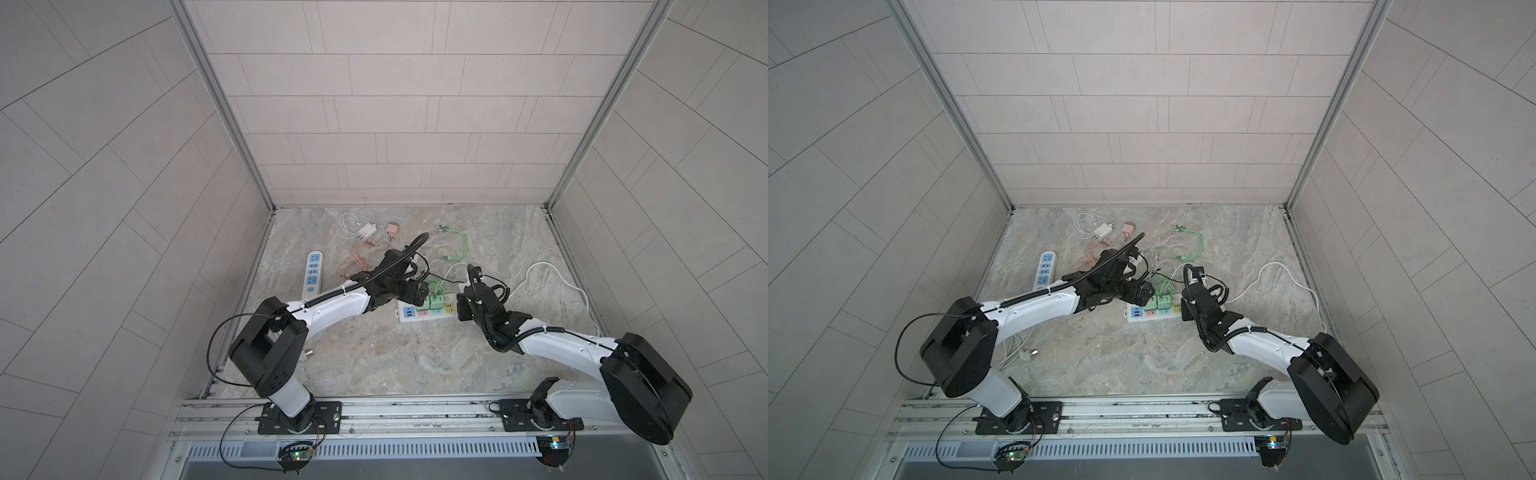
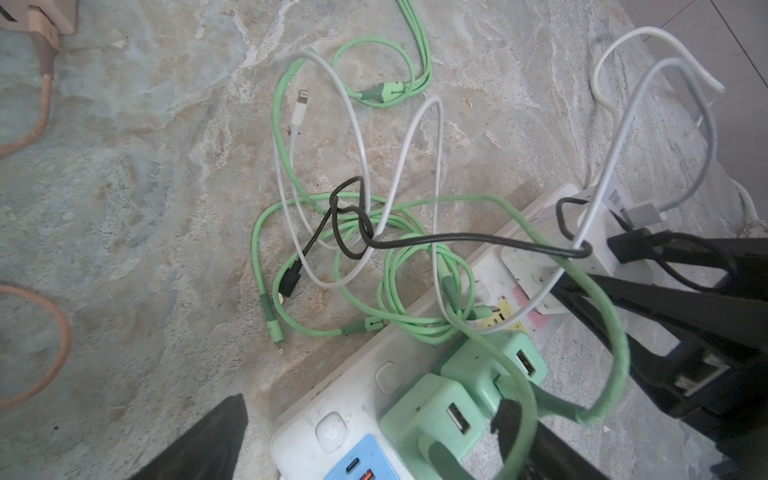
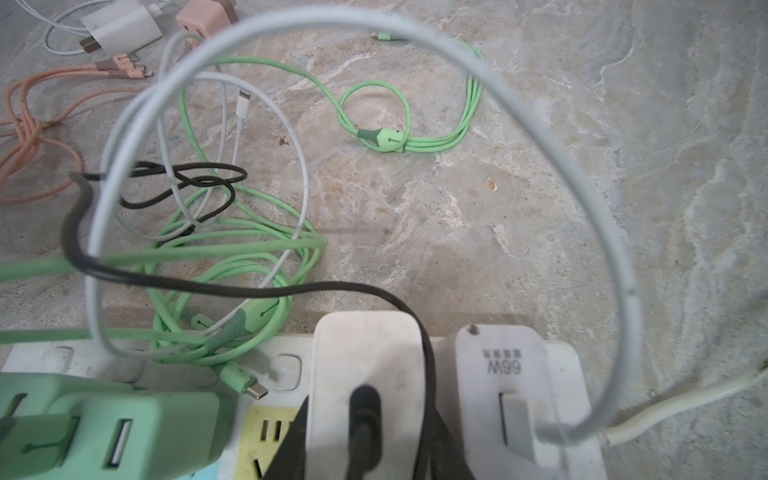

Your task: Insert the plug

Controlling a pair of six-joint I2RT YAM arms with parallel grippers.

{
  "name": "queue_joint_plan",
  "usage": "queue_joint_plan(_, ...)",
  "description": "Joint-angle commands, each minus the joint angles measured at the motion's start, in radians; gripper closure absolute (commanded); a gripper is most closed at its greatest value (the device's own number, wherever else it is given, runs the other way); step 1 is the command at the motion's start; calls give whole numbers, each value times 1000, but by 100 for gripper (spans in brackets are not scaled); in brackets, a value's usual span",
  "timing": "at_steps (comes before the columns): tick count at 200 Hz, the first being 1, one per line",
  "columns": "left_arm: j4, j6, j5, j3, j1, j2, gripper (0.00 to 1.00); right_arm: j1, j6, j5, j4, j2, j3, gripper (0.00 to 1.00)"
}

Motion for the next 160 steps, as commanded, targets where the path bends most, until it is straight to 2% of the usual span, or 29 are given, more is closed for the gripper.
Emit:
queue_joint_plan(1,-22,20,6,24,-4,-35,0,3,36,-28,-160,67,-32,98)
queue_joint_plan(103,-19,6,30,-55,-13,-172,0,20,79,-45,-153,91,-67,100)
queue_joint_plan(141,-24,1,-46,-98,-14,-253,0,106,135,1,-141,105,-99,100)
queue_joint_plan(160,-48,-34,-141,-118,-10,-281,0,124,172,22,-143,128,-111,100)
